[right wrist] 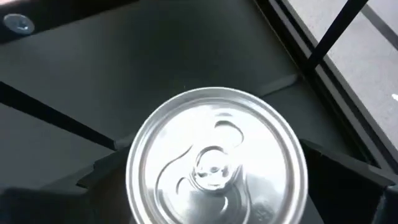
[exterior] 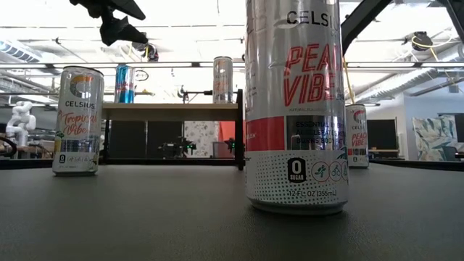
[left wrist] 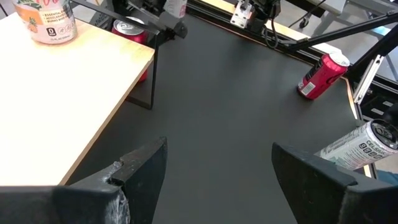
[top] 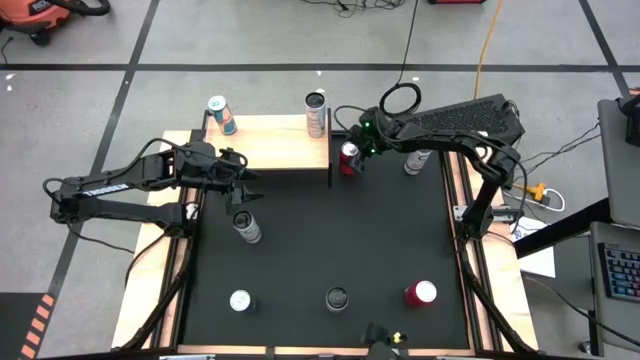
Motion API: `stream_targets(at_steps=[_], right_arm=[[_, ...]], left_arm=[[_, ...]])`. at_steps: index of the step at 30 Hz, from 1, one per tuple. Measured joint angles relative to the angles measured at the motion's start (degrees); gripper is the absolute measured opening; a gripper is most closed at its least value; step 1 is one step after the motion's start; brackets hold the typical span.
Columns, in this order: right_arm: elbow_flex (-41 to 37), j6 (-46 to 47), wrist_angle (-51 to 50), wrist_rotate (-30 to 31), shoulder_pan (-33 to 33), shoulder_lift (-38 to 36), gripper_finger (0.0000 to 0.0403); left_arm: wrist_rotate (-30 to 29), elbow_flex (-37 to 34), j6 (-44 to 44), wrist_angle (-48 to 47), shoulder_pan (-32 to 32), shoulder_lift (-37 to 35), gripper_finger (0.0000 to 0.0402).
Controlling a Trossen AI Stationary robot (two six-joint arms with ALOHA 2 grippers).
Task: Place canned beverage on shelf
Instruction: Put the top red soda can on the shelf
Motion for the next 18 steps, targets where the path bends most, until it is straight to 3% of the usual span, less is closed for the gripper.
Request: stream_targets(at_steps=[7, 14, 18], right_arm=[[0.0, -0.3, 0.5, 0.0, 0.0, 0.2, 0.0368], [0.0, -0.4, -0.9, -0.1, 0.3, 0.1, 0.0274], [0.0, 0.0, -0.8, 0.1, 0.6, 0.1, 0.0266]], left_arm=[[0.0, 0.0, 0.0, 0.0, 0.0, 0.0, 0.0292], [0.0, 0.0, -0.1, 0.0, 0.0, 0.0, 0.0292], [0.0, 0.0, -0.1, 0.0, 0.0, 0.0, 0.0292]])
